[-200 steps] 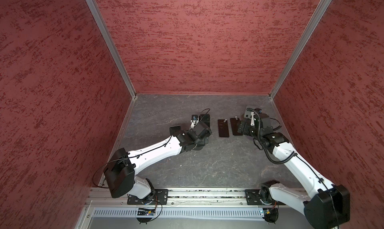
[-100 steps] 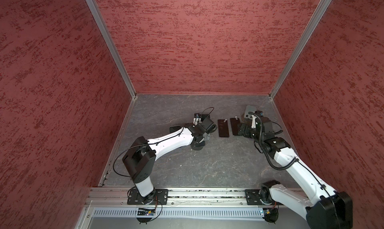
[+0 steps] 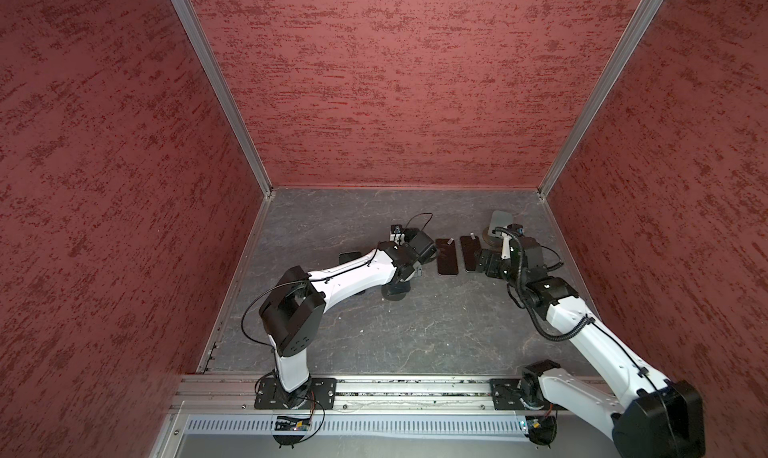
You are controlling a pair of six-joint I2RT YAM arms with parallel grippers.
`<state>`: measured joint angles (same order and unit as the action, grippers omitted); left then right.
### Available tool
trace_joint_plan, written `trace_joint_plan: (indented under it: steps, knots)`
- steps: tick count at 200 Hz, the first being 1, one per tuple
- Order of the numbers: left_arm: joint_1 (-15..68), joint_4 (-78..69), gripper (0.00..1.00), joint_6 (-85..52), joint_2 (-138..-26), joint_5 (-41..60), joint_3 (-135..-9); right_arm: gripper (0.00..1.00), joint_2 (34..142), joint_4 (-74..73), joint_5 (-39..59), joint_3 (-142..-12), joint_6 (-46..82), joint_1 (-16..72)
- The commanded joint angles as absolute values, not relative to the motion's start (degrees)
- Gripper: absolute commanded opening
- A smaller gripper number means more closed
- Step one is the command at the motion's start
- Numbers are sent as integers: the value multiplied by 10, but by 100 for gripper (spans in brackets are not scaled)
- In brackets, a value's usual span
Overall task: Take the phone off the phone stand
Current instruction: 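Grasp the black phone's top edge on the center stand with the left gripper, then lift the black phone up off its stand with the left gripper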
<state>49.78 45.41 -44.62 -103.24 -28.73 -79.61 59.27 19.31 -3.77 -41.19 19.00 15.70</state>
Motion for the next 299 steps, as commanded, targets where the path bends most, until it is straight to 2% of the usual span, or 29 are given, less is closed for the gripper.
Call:
trace_joint_plan:
  steps: [1,146,299]
  knots:
    - [496,462,94,-458,-1044,-300,-807,99,595,172,-22,-405,183,160]
    - [487,440,68,-448,-1041,-295,-793,99,612,171,-8,-406,188,160]
    - [505,458,63,-416,-968,-329,-780,99,645,167,-1,-410,198,160]
